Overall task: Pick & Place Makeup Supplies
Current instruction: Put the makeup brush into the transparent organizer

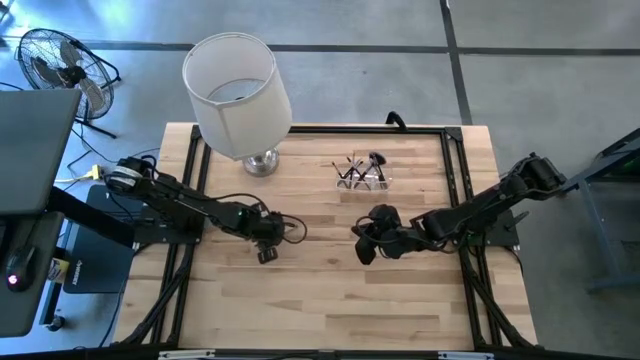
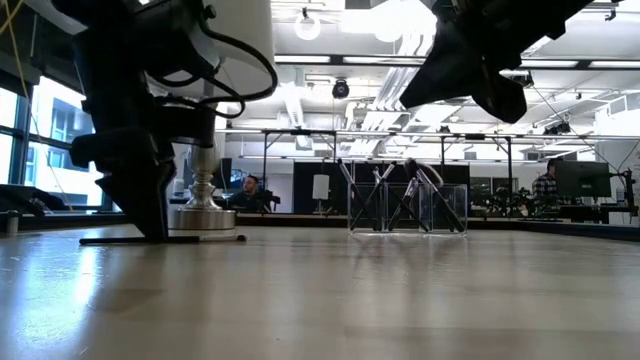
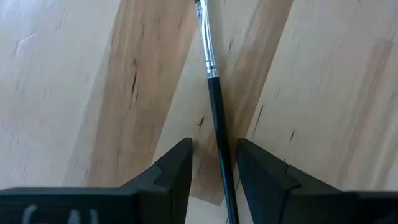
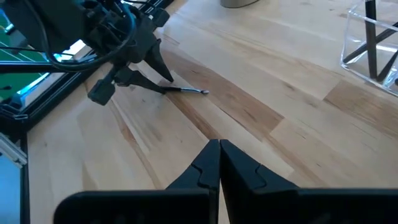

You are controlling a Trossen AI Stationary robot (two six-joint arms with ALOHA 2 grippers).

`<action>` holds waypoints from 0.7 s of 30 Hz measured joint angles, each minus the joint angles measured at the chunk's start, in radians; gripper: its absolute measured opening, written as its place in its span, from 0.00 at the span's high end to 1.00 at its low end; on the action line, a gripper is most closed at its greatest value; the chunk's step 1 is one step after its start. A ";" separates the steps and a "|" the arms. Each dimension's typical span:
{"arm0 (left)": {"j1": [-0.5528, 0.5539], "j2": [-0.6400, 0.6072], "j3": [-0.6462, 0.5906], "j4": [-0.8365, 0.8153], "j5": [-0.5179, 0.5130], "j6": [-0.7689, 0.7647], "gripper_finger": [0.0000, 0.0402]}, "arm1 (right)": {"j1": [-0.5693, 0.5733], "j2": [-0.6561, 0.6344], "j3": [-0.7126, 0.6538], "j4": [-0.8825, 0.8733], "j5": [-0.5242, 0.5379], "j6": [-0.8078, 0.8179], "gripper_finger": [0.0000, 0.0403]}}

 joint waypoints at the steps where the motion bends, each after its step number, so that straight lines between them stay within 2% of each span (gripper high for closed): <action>1: -0.001 0.004 0.000 0.002 0.001 0.000 0.70 | 0.000 0.000 0.000 0.001 -0.001 0.002 0.99; 3: -0.001 0.007 0.000 0.002 0.010 0.000 0.76 | 0.000 0.000 0.000 0.002 0.000 0.002 0.99; 8: -0.001 0.008 -0.001 0.014 0.027 -0.022 0.97 | 0.000 0.000 0.000 0.002 -0.002 -0.019 1.00; 16: -0.001 0.012 0.008 0.047 0.039 -0.173 0.98 | 0.000 0.000 0.000 -0.049 -0.009 -0.042 0.99; 21: -0.001 0.017 0.008 0.198 0.061 -0.227 0.99 | 0.000 0.000 0.000 -0.161 -0.106 -0.027 1.00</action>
